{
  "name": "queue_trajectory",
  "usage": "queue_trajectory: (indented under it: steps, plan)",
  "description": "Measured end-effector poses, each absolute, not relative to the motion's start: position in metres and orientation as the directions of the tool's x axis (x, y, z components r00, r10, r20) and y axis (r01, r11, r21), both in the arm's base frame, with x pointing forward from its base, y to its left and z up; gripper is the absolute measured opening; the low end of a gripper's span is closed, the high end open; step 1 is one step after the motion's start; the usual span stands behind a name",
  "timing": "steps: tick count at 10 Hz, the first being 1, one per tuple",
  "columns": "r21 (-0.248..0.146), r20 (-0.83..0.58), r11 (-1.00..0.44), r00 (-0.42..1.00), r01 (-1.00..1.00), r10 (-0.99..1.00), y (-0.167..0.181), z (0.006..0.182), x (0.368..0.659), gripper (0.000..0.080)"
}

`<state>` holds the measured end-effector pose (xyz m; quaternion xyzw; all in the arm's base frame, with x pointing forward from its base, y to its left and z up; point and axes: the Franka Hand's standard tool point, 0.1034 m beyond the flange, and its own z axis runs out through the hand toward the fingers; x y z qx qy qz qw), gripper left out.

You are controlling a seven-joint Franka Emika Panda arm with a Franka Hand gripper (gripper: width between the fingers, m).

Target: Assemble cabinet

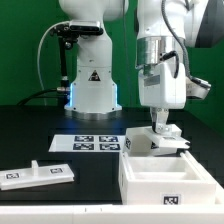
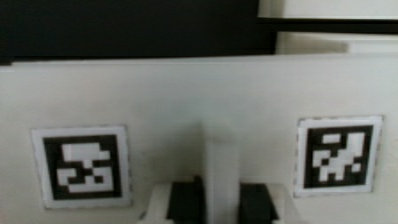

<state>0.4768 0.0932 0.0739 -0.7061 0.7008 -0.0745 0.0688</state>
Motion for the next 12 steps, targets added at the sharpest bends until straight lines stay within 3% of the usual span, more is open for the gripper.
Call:
queue_trajectory:
  steps: [8, 12]
  plan:
    - [-0.179, 0.002, -0.010, 0.010, -0.984, -1.000, 0.084, 0.070, 0.457, 0.0067]
    - [-0.174, 0.011, -0.016, 0.014, -0.985, -1.000, 0.084, 0.065, 0.460, 0.0067]
